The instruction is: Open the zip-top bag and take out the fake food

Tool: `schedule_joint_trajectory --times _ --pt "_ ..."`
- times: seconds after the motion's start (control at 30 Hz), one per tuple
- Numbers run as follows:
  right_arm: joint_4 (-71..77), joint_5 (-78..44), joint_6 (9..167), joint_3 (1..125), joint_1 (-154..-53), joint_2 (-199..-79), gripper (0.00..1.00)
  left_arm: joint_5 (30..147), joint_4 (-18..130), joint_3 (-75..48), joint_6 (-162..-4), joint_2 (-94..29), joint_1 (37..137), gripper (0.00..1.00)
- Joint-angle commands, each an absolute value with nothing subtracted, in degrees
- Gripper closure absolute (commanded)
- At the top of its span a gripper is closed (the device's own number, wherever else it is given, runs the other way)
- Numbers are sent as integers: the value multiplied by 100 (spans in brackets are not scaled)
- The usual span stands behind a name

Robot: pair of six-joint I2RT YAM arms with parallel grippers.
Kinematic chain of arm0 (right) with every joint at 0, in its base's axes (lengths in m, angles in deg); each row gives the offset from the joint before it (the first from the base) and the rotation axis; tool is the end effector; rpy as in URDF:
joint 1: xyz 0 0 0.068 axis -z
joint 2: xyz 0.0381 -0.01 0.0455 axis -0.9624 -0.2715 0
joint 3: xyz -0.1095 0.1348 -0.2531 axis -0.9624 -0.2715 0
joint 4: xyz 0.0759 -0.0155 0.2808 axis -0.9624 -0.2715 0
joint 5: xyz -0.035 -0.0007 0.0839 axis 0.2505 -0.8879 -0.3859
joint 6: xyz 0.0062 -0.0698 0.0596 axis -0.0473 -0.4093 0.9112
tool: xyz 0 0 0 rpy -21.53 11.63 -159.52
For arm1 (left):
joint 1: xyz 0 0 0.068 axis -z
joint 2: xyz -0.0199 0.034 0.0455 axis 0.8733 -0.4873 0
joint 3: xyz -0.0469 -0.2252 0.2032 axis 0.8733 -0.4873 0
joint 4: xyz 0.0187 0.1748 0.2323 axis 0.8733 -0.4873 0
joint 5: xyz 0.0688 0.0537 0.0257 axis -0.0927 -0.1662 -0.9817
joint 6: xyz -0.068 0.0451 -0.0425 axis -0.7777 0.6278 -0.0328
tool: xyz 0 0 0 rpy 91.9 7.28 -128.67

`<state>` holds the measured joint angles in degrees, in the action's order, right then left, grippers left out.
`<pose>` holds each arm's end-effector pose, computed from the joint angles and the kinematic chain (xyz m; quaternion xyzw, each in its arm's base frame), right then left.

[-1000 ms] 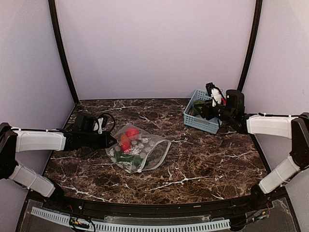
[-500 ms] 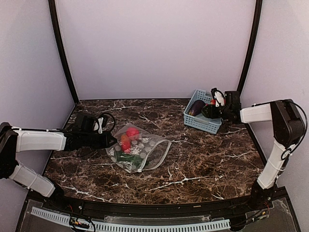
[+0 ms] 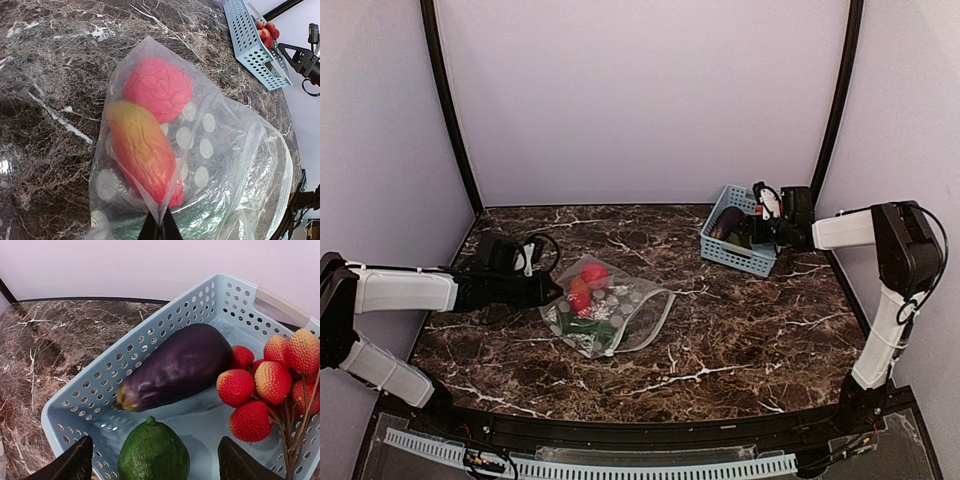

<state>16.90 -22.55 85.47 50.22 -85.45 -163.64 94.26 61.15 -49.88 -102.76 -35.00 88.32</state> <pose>0.4670 0.1123 0.1817 -0.1117 0.8513 0.1682 0.4842 0.2828 -0.1698 0.1777 0.0314 0.8803 -0.3200 0.3488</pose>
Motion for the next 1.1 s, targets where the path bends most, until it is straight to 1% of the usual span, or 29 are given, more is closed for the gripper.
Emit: schedule_joint_trajectory --times 0.0,0.1,0.33,0.53,0.73,1.07 --pt "1861 -2690 8659 4876 -8609 -15940 18 9504 6216 -5025 -10348 -3539 8791 99" --pt "2029 -3023 8602 4506 -8807 -15551 18 9509 6227 -5034 -10358 -3542 8791 99" --pt "2189 -3381 8321 3716 -9362 -14734 19 9492 6206 -5038 -10345 -3516 8791 99" --pt "2817 -4017 8180 2819 -10167 -14211 24 9496 6237 -5059 -10369 -3496 8791 99" --pt "3110 -4077 7909 2431 -10992 -14395 26 9544 6247 -5045 -10357 -3514 8787 99" --pt "3648 -3897 7672 2573 -11675 -15282 35 9572 6254 -5029 -10374 -3502 8789 99"
